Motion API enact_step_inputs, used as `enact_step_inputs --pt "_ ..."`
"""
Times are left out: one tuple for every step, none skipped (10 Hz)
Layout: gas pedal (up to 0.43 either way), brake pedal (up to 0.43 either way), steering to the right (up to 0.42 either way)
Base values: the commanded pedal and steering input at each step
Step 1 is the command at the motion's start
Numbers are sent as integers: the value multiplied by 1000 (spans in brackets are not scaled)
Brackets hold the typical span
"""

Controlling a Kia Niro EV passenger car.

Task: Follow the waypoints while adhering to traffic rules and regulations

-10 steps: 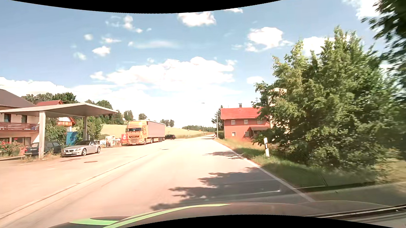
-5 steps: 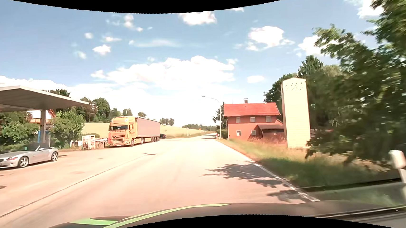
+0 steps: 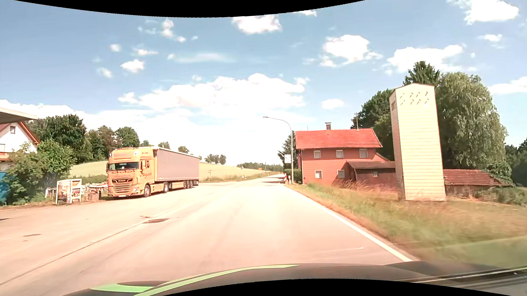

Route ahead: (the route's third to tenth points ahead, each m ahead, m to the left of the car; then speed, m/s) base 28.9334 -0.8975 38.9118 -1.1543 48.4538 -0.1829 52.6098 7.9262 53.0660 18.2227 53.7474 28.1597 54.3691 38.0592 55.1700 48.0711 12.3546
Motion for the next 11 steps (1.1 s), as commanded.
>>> enact_step_inputs --pt "0 207 -1" --pt "0 207 -1" --pt "0 201 -1" --pt "0 195 -1" --pt "0 177 -1" --pt "0 165 0" --pt "0 159 0" --pt "0 152 0" --pt "0 134 1" --pt "0 110 1" --pt "0 98 2"
